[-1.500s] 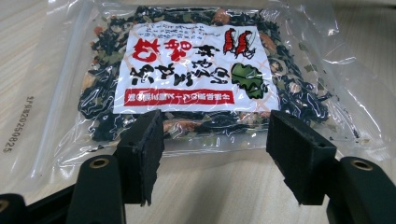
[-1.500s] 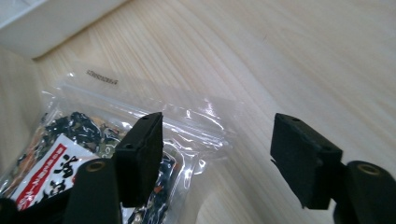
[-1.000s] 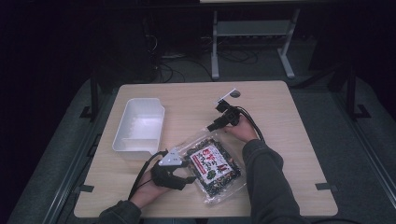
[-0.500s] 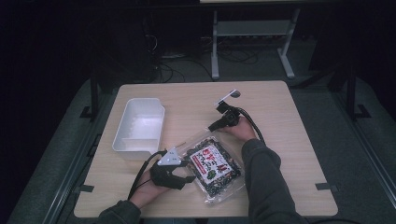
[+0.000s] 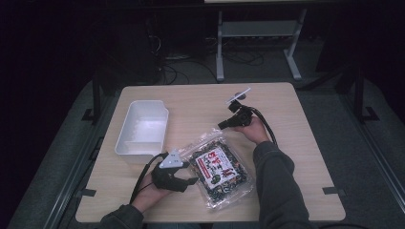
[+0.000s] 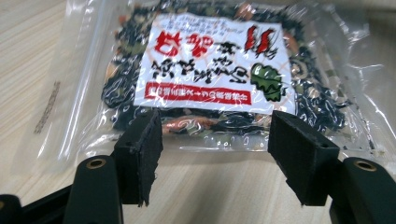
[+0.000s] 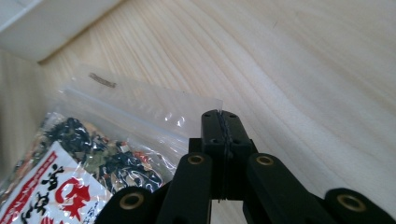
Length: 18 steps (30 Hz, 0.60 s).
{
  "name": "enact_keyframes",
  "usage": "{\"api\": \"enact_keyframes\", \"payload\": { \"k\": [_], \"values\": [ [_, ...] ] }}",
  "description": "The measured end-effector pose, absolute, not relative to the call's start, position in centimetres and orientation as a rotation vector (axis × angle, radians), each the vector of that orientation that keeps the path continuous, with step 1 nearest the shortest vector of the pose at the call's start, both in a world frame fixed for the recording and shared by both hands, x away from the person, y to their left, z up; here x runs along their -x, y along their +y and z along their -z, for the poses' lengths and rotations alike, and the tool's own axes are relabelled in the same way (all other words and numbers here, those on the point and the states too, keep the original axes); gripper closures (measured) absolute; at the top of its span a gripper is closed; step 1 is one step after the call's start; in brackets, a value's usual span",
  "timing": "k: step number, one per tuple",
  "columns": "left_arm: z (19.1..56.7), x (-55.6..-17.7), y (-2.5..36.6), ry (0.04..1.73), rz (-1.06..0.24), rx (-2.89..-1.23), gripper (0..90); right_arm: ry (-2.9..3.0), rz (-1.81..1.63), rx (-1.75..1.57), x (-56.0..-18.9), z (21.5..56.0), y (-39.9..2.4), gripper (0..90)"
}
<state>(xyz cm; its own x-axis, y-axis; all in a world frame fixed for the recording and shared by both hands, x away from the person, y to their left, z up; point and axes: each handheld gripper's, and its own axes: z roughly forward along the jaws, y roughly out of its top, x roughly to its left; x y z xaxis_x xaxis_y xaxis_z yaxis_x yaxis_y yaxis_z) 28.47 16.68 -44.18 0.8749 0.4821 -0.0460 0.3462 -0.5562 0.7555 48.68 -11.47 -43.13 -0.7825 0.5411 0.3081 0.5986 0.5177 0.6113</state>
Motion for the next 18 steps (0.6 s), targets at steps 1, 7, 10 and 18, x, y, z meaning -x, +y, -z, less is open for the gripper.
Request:
{"api": "enact_keyframes", "payload": {
  "k": [1,7,10,18],
  "values": [
    [44.2,-28.5,16.7,0.598,-0.214,-2.212,34.0,-2.674,1.137,1.004,-48.5,42.8,-11.8,90.0],
    [44.2,-28.6,16.8,0.637,-0.224,-2.188,28.7,-2.687,1.234,1.009,-46.9,40.1,-13.8,90.0],
    [44.2,-28.5,16.7,0.642,-0.221,-2.173,27.4,-2.695,1.297,1.008,-45.9,38.6,-14.9,90.0],
    [44.3,-28.5,15.9,0.655,-0.187,-2.155,24.2,-2.706,1.452,0.981,-42.9,35.7,-16.6,90.0]
  ]
}}
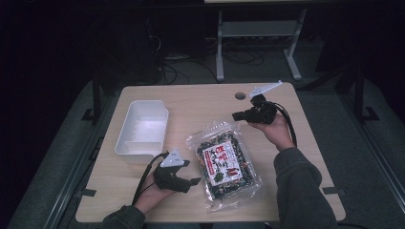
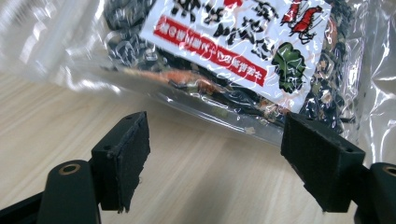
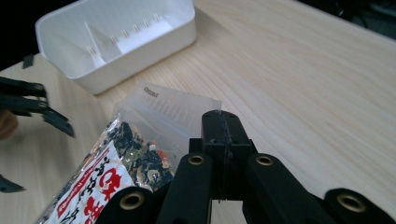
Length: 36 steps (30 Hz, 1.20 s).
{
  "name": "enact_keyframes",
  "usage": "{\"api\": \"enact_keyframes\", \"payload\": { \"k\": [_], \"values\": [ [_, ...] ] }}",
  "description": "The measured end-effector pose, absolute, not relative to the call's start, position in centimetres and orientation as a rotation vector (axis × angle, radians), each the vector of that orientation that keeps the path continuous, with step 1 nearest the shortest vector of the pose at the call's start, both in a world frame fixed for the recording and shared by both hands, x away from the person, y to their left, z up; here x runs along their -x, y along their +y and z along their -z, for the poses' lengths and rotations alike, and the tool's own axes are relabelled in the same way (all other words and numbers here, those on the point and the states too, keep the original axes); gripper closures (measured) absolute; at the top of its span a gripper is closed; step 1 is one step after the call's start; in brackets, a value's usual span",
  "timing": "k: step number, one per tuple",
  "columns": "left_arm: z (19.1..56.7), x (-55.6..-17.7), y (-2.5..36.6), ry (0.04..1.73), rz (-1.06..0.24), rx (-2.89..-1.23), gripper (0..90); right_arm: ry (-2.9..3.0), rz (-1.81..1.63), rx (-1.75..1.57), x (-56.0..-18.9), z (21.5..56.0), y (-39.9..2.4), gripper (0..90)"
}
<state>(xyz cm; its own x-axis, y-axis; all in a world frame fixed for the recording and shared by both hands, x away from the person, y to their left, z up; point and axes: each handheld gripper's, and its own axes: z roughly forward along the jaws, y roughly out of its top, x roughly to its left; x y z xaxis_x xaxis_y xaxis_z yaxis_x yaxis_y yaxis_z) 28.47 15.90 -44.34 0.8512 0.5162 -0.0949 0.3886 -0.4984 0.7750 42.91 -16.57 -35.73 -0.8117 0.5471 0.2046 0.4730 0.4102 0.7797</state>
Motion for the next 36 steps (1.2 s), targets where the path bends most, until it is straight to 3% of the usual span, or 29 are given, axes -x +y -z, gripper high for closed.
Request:
{"api": "enact_keyframes", "payload": {
  "k": [3,15,23,36],
  "values": [
    [44.4,-28.6,15.7,0.684,-0.203,-2.151,22.2,2.525,-1.418,-0.89,-41.4,34.3,-17.2,90.0],
    [44.8,-29.3,14.2,0.755,-0.024,-2.05,21.4,2.448,-1.491,-0.794,-38.2,31.2,-18.6,90.0],
    [45.3,-29.9,12.8,0.733,0.143,-1.984,26.5,2.426,-1.545,-0.741,-36.8,30.3,-19.0,90.0],
    [43.6,-29.2,14.0,0.63,0.107,-1.874,67.4,2.335,-1.64,-0.742,-34.7,29.5,-21.0,90.0]
  ]
}}
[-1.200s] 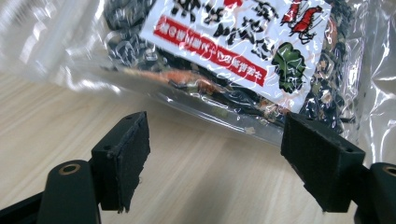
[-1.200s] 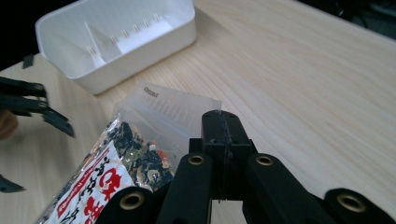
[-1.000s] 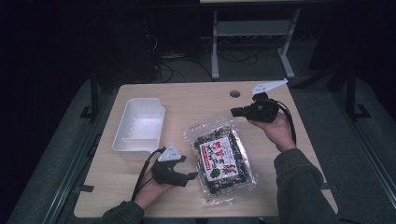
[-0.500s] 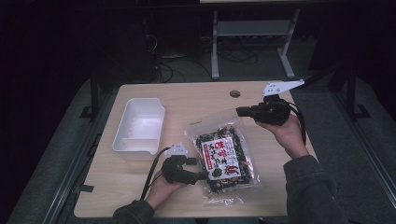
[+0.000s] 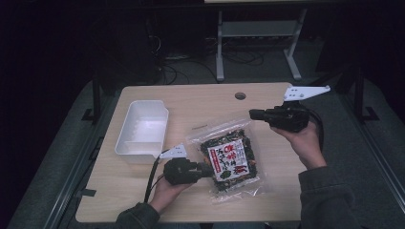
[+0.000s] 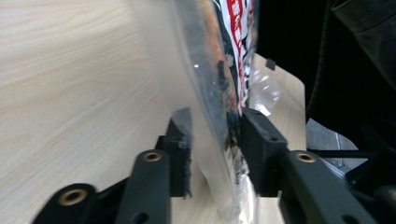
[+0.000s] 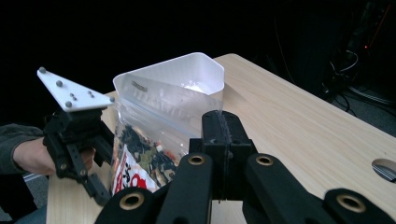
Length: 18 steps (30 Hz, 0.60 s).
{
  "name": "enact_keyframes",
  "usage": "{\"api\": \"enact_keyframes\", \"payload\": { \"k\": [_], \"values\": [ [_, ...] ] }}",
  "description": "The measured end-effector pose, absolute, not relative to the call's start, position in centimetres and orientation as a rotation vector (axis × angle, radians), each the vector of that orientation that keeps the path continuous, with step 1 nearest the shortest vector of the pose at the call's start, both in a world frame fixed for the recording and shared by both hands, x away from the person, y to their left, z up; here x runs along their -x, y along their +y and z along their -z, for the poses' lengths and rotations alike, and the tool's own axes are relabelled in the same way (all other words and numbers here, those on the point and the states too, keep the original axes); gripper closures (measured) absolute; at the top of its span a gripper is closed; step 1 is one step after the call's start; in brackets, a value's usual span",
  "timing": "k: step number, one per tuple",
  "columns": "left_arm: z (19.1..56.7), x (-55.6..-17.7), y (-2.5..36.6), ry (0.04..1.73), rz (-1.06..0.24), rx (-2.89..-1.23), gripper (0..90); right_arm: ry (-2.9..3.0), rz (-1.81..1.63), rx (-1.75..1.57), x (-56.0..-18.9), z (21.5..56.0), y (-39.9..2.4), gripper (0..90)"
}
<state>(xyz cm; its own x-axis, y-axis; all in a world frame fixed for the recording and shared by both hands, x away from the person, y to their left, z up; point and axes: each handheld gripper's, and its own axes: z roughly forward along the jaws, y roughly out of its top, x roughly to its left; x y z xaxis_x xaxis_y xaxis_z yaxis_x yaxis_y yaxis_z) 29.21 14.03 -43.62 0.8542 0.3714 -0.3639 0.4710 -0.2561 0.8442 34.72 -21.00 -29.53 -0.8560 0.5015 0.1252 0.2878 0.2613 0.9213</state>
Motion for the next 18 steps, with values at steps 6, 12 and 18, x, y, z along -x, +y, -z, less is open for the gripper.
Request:
{"api": "enact_keyframes", "payload": {
  "k": [6,12,18],
  "values": [
    [42.7,-28.7,14.0,0.578,0.052,-1.907,74.7,2.321,-1.653,-0.751,-34.0,30.0,-22.2,90.0],
    [42.3,-28.6,14.2,0.542,0.008,-1.938,75.2,2.323,-1.734,-0.748,-33.7,30.9,-23.2,83.8],
    [42.2,-28.7,14.6,0.528,0.0,-1.945,75.3,2.364,-1.768,-0.769,-33.8,32.7,-23.4,55.3]
  ]
}}
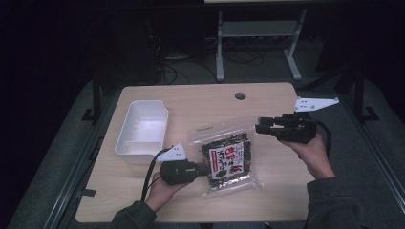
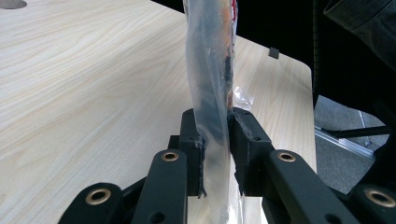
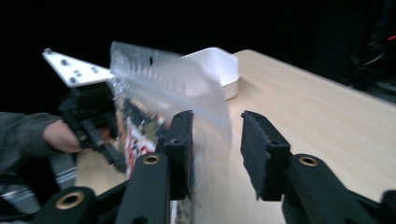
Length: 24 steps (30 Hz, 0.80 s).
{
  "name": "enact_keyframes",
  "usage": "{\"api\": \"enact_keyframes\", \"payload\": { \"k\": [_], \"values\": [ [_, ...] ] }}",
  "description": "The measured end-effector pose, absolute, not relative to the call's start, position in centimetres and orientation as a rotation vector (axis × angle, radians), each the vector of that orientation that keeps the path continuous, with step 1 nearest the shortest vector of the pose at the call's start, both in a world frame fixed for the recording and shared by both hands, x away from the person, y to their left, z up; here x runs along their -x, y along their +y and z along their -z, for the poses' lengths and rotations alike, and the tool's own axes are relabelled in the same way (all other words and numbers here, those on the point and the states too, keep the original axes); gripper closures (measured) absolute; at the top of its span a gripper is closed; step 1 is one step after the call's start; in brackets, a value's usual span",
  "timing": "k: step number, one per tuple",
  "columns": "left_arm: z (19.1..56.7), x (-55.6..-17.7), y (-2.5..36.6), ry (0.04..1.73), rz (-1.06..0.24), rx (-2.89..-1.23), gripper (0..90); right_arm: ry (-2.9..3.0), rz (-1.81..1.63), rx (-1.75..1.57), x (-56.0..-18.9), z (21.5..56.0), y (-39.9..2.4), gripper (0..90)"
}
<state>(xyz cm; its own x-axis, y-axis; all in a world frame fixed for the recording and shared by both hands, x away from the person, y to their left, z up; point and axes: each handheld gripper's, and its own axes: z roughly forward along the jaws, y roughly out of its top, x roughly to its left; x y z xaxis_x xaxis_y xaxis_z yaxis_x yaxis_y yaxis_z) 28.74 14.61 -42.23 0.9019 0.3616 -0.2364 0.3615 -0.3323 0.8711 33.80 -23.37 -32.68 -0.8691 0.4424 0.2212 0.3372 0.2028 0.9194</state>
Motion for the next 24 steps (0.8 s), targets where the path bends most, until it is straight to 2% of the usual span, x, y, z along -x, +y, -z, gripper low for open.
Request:
{"api": "enact_keyframes", "payload": {
  "k": [1,6,11,18,24],
  "values": [
    [42.2,-28.8,14.7,0.526,0.0,-1.947,75.3,2.361,-1.773,-0.78,-33.8,33.2,-23.3,48.3],
    [42.2,-28.9,15.0,0.52,0.001,-1.949,75.3,2.448,-1.76,-0.788,-33.9,35.5,-22.4,38.0],
    [42.0,-29.0,15.3,0.507,0.004,-1.948,75.4,2.547,-1.729,-0.756,-34.1,36.9,-20.8,37.1],
    [41.9,-29.3,16.1,0.494,0.023,-1.942,75.5,2.629,-1.697,-0.68,-34.4,37.8,-18.8,46.3],
    [41.7,-29.7,17.1,0.516,0.018,-1.922,75.2,2.631,-1.783,-0.614,-34.1,37.6,-18.7,60.5]
  ]
}}
